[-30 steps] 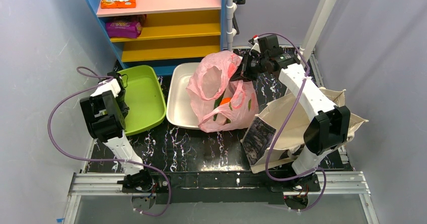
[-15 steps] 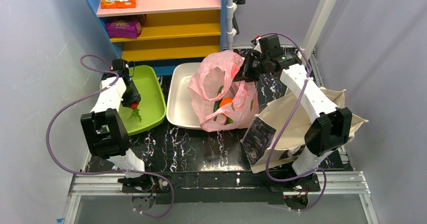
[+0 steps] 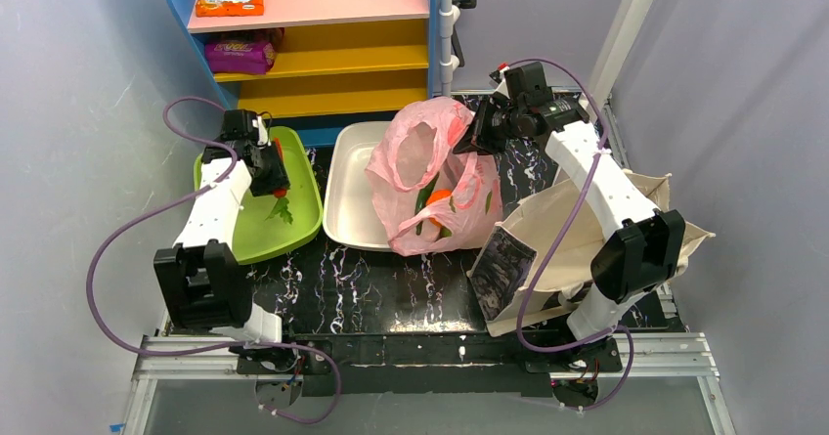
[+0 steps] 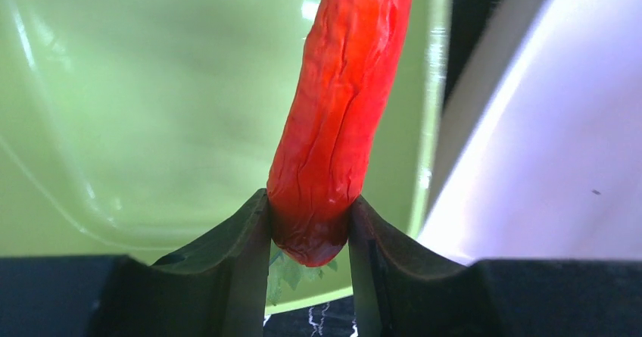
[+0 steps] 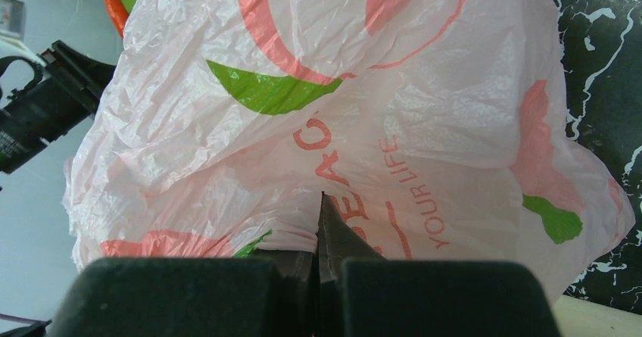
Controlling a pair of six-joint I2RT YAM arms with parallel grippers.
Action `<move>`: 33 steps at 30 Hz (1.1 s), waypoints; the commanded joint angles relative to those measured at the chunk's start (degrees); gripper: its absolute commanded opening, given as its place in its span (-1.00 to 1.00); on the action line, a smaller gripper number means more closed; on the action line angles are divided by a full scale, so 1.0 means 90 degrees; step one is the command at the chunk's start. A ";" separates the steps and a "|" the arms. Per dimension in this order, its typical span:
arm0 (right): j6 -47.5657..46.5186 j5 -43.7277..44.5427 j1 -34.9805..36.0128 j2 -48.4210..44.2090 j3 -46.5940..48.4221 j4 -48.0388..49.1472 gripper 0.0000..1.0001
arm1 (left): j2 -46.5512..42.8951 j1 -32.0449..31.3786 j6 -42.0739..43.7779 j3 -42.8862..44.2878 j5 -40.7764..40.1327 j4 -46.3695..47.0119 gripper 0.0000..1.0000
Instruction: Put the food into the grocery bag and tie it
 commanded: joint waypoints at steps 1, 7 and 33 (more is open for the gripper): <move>-0.0024 0.0126 0.0012 0.0114 0.0370 -0.0077 -0.97 | -0.0823 -0.0170 0.0225 -0.0269 0.0815 0.0376 -1.00; -0.0059 0.0148 0.0082 0.0362 0.0642 -0.0255 -0.97 | -0.1600 -0.0259 0.0345 -0.0607 0.1258 0.0912 -1.00; -0.0101 0.0289 0.0339 0.0886 0.1301 -0.0505 -0.97 | -0.3583 -0.1500 0.0877 -0.1545 0.4221 0.2749 -1.00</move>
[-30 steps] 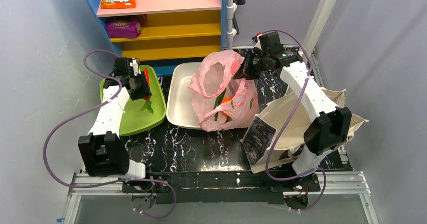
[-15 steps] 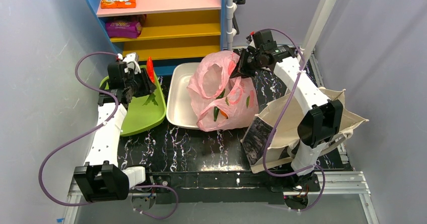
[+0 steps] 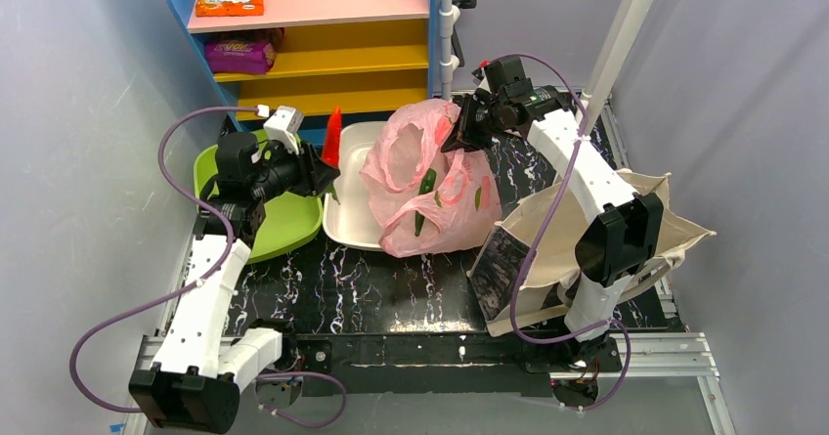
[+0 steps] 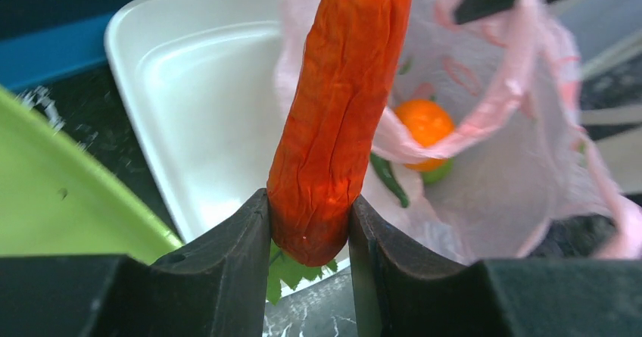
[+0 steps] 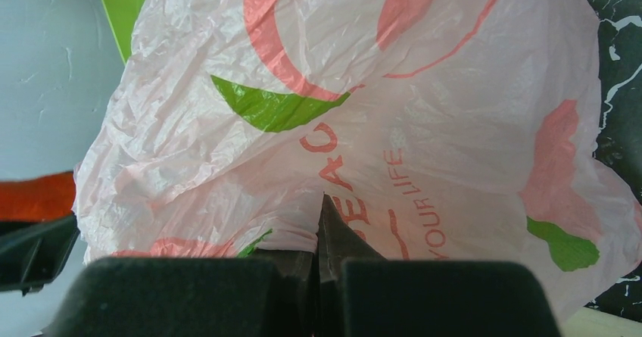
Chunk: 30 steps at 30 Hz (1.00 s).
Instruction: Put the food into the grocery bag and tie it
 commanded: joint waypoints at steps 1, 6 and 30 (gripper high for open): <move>-0.0093 0.0125 0.0013 0.0027 0.0310 -0.0016 -0.97 | -0.0342 -0.0303 0.0121 -0.0168 0.0913 0.0591 -1.00; -0.0098 0.0156 0.0012 -0.0011 0.0402 -0.0061 -0.97 | -0.0416 -0.0893 -0.0337 -0.0221 0.0893 0.1137 -1.00; -0.0296 0.0304 0.0012 -0.0172 0.0844 -0.0236 -0.97 | 0.0942 -0.3587 -0.0397 -0.0578 -0.0031 0.2003 -1.00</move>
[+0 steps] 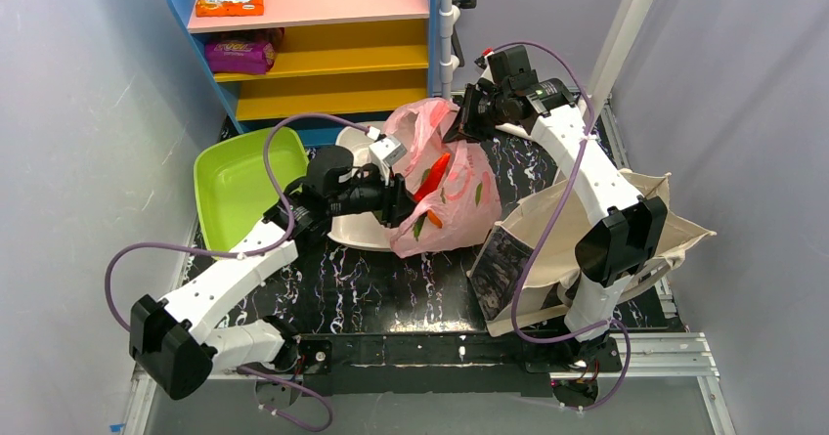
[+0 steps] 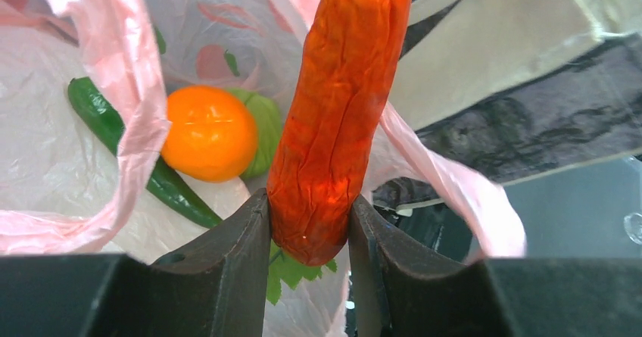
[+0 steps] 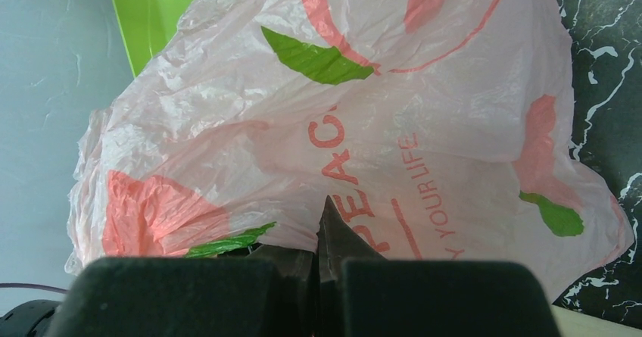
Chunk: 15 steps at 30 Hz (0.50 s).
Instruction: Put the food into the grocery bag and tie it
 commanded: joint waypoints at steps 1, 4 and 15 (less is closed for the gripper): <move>-0.0168 0.0156 0.0012 -0.0193 0.0305 -0.0021 -0.97 | 0.0213 -0.0032 0.0034 -0.0064 -0.0428 0.0114 -1.00; -0.0201 0.0189 0.0012 -0.0227 0.0286 -0.0027 -0.97 | 0.0472 -0.0041 -0.0014 -0.0031 -0.0485 0.0117 -1.00; -0.0235 0.0113 0.0013 -0.0210 0.0217 -0.0006 -0.97 | 0.1389 -0.0047 -0.0255 0.0742 -0.1228 -0.0263 -1.00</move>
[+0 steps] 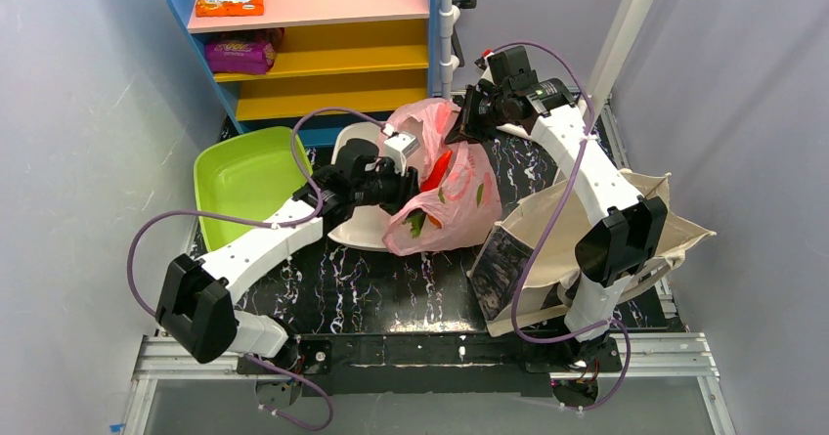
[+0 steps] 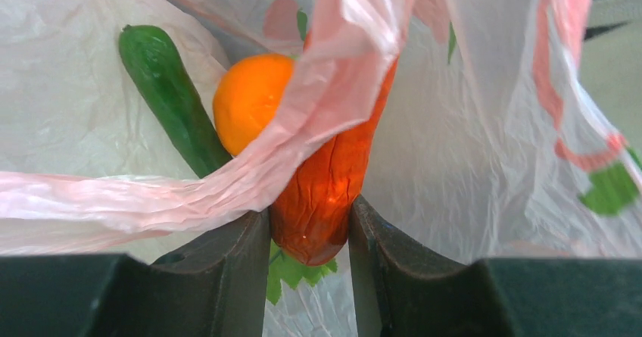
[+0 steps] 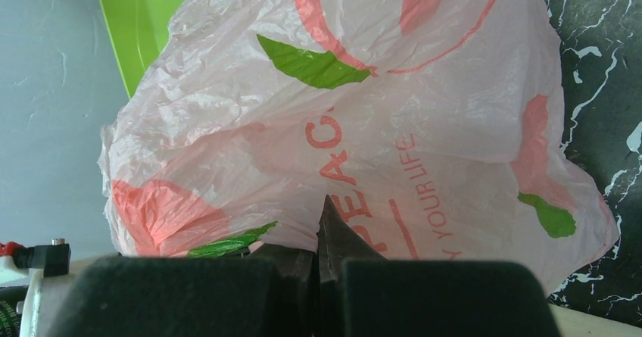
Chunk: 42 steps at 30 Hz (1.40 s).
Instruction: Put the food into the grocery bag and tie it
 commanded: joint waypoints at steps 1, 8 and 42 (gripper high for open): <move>-0.0108 -0.0009 0.0014 -0.0219 0.0197 0.0092 -0.97 | 0.0145 -0.0029 -0.0097 0.0579 -0.0373 -0.0194 -1.00; -0.0155 0.0026 0.0010 -0.0275 0.0130 0.0081 -0.97 | 0.0318 -0.0046 -0.0258 0.0857 -0.0603 -0.0207 -0.52; -0.0132 -0.0013 0.0011 -0.0331 0.0136 0.0044 -0.97 | -0.0957 -0.0194 0.2300 0.2335 -0.0868 -0.2407 0.97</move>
